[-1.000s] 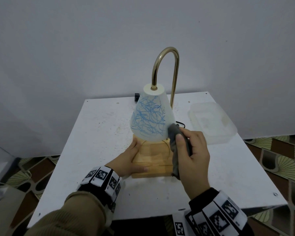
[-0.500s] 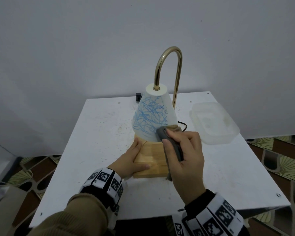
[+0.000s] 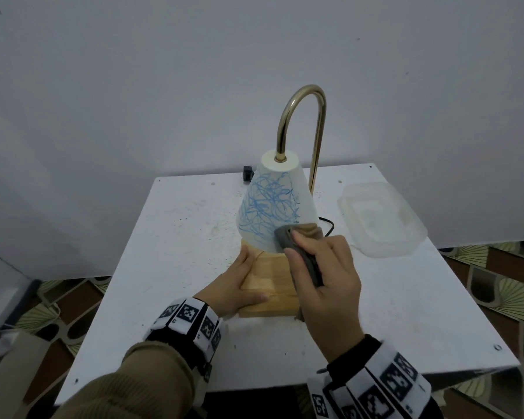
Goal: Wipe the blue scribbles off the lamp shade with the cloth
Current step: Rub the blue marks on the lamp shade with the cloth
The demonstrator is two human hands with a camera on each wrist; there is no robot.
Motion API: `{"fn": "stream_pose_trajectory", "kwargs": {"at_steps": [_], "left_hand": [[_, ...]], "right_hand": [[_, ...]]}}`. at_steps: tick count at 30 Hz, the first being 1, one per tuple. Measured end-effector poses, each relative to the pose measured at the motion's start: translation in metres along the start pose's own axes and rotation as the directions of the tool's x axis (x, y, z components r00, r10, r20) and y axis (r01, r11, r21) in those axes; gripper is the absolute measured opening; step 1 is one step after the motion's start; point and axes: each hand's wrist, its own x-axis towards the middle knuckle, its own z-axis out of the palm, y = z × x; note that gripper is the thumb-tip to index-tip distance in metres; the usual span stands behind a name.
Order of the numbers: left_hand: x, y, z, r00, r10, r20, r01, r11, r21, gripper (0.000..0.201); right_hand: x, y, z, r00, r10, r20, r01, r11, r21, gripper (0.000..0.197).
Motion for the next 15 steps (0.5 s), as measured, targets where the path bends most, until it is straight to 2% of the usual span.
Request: {"fn": "stream_pose_trajectory", "kwargs": {"at_steps": [7,11,15], "left_hand": [[0.003,-0.005,0.001,1.000,0.015,0.015,-0.014,0.998,-0.061,0.108],[0.005,-0.008,0.000,0.999,0.033,0.020,-0.032,0.999,-0.035,0.111],[0.005,-0.008,0.001,0.999,0.031,0.012,-0.031,1.000,-0.001,0.109]], "right_hand": [[0.016,0.005,-0.002,0.978,0.154,-0.141,-0.149,0.988,0.043,0.020],[0.026,-0.007,0.007,0.984,0.085,-0.160,-0.074,0.995,0.072,0.017],[0.008,-0.009,0.009,0.999,-0.028,-0.046,0.029,0.999,0.030,0.020]]}}
